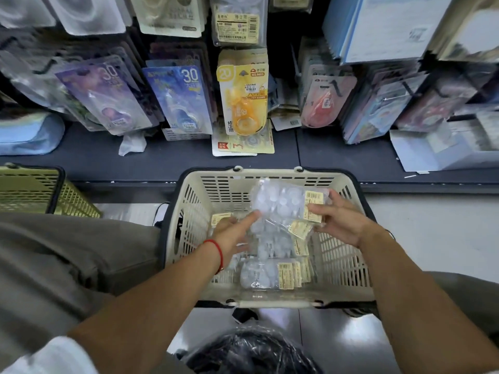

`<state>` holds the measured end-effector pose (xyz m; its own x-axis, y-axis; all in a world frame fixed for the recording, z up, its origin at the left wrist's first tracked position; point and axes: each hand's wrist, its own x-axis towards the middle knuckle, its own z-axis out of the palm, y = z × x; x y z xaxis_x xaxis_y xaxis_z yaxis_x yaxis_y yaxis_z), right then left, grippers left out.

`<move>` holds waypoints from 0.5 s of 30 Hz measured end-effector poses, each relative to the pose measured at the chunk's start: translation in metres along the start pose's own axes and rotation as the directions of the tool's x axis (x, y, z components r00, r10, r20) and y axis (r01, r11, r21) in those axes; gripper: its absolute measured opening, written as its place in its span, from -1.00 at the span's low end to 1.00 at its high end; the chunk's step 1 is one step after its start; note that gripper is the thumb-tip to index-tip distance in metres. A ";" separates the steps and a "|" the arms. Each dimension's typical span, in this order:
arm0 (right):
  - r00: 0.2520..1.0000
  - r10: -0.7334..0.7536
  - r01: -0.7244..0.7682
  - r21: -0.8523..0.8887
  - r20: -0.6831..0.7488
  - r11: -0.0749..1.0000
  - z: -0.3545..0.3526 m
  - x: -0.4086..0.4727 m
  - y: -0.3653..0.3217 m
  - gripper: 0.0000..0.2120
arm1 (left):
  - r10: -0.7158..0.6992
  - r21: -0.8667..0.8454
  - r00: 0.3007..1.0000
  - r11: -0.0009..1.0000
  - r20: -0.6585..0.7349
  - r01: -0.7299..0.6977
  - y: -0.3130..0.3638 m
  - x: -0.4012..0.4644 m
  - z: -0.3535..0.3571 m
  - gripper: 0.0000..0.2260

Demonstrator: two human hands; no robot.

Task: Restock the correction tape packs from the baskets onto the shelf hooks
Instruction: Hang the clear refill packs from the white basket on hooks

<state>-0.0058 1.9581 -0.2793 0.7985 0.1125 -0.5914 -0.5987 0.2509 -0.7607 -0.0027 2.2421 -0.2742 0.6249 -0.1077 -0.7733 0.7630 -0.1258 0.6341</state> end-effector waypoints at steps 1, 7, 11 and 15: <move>1.000 -0.016 0.015 0.058 0.008 0.998 0.004 0.001 0.006 -0.35 | -0.016 -0.102 0.996 0.994 0.084 0.025 0.000 -0.004 0.010 -0.21; 0.989 0.134 -0.114 -0.282 0.054 0.953 0.055 0.016 0.049 -0.56 | -0.047 -0.362 0.996 0.932 -0.081 0.014 -0.023 0.009 0.032 -0.44; 0.995 0.084 -0.096 -0.854 -0.062 0.511 0.046 0.021 0.081 -0.70 | -0.079 -0.168 0.965 0.985 -0.248 0.037 -0.041 0.018 0.000 -0.53; 0.978 0.209 -0.006 -0.999 -0.014 -0.037 0.052 0.025 0.116 -0.50 | -0.141 -0.195 0.966 0.976 -0.218 0.098 -0.032 0.018 -0.024 -0.55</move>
<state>-0.0521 2.0395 -0.3680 0.6544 0.1491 -0.7413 -0.0458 -0.9707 -0.2357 -0.0118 2.2673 -0.3080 0.5320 0.1291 -0.8368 0.8383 0.0587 0.5420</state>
